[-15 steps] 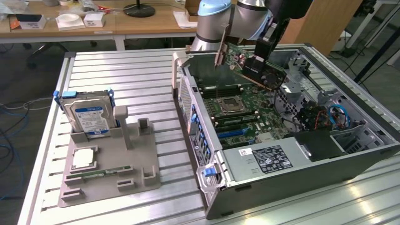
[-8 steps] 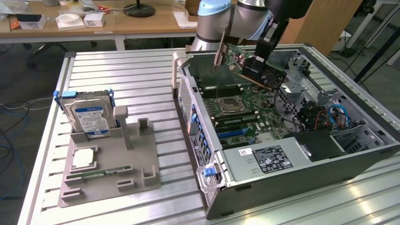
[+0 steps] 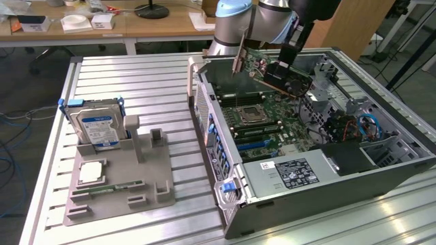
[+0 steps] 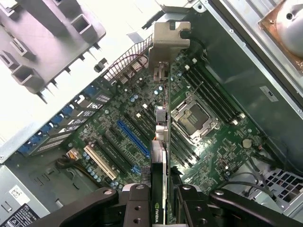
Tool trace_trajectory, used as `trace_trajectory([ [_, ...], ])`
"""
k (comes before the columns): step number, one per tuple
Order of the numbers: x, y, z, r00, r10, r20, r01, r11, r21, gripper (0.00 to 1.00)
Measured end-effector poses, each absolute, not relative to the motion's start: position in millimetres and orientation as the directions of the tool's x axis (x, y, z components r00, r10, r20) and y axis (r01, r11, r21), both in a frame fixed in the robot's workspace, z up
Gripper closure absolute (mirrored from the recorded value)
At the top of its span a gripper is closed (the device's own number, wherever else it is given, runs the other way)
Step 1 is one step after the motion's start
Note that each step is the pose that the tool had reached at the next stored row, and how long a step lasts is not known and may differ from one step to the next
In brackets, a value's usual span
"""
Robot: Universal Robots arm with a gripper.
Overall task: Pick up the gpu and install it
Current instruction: 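Insert the gpu into the slot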
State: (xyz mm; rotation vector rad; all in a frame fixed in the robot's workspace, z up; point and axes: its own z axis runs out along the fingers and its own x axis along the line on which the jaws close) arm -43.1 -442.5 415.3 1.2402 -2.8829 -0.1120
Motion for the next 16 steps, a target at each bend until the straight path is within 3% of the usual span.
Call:
trace_trajectory([
  [16, -43.1, -442.6, 415.3, -0.618, -0.786, -0.027, -0.785, 0.615, 0.066, 0.74],
])
